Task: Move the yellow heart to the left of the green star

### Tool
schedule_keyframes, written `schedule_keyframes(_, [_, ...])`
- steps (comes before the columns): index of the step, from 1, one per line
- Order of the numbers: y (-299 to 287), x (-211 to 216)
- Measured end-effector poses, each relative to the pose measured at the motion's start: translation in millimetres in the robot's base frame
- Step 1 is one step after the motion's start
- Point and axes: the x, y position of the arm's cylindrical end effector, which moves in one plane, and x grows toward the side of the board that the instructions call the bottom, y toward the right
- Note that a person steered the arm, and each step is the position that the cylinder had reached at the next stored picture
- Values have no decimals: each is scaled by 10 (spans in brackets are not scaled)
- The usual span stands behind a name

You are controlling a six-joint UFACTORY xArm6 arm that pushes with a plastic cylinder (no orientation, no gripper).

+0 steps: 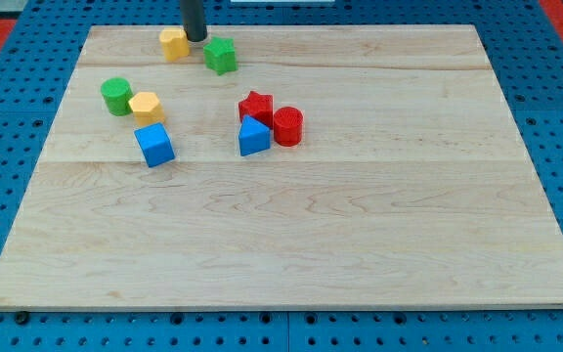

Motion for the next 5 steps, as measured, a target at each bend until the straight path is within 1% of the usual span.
schedule_keyframes(2, [-178,-154])
schedule_keyframes(4, [-262,97])
schedule_keyframes(5, [302,-4])
